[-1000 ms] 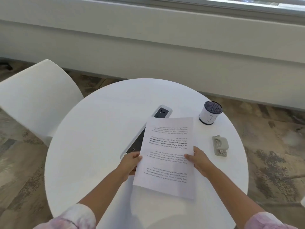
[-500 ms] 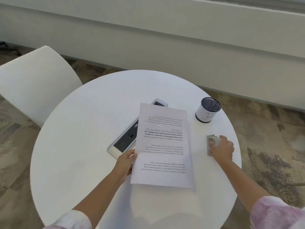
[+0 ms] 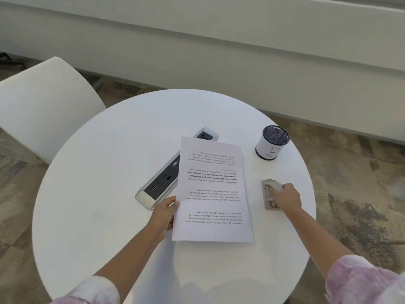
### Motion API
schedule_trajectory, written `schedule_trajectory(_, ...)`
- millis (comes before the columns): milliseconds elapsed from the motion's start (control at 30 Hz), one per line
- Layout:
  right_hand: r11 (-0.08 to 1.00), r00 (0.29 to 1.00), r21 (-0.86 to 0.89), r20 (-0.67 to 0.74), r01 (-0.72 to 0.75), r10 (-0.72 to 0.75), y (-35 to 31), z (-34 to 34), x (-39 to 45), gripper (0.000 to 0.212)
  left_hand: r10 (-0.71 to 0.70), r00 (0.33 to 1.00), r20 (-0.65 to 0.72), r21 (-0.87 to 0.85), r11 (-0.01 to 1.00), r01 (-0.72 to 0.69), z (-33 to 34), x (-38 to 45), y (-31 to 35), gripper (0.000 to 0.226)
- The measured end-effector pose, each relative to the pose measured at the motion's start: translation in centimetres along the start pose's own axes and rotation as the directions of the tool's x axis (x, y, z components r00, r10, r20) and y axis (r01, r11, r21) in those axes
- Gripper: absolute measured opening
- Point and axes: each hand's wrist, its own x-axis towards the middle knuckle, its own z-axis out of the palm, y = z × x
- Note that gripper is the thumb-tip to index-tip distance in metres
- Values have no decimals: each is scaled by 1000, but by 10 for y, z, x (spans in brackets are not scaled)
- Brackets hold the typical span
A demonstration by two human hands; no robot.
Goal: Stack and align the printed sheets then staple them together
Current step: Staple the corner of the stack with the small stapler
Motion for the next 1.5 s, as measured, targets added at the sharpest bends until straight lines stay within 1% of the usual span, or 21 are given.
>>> schedule_trajectory(200,994,990,-24,94,105,-103,-5,18,-25,32,13,1000,20,26,1000,-14,-3,-5,-4,20)
schedule_trajectory(433,986,980,-28,112,167,-163,-18,36,-42,29,32,999,2,55,998,-32,-10,-9,-8,19)
schedule_trajectory(633,980,972,-6,130,197,-195,-24,45,-47,29,18,1000,-19,77,997,-17,-12,-4,-16,20)
schedule_trajectory(767,975,966,-15,142,220,-216,-25,46,-45,31,3,1000,-29,83,997,-1,-11,0,-21,21)
schedule_trajectory(900,974,958,-17,189,224,-217,-24,42,-39,39,1,1000,-23,108,994,2,-12,3,-23,21)
schedule_trajectory(967,974,953,8,205,226,-222,-23,41,-37,42,15,1000,-16,132,991,-13,-12,4,-23,25)
schedule_trajectory(1067,976,952,52,215,210,-216,-21,42,-35,45,78,997,-27,167,983,-72,-10,7,-24,39)
schedule_trajectory(1167,973,961,77,156,217,-227,-20,42,-34,46,127,991,-44,214,970,-115,-9,12,-25,50)
schedule_trajectory(1233,961,960,84,70,265,-271,-23,42,-32,44,134,990,-48,250,961,-118,-9,14,-25,51)
schedule_trajectory(1300,940,941,55,17,338,-339,-30,42,-31,40,130,990,-53,256,960,-112,-9,16,-25,50)
schedule_trajectory(1367,915,915,19,20,404,-404,-41,44,-29,39,131,990,-61,266,958,-110,-9,17,-25,50)
schedule_trajectory(1500,850,849,-43,90,526,-521,-58,53,-26,43,149,987,-63,310,943,-123,-7,20,-25,51)
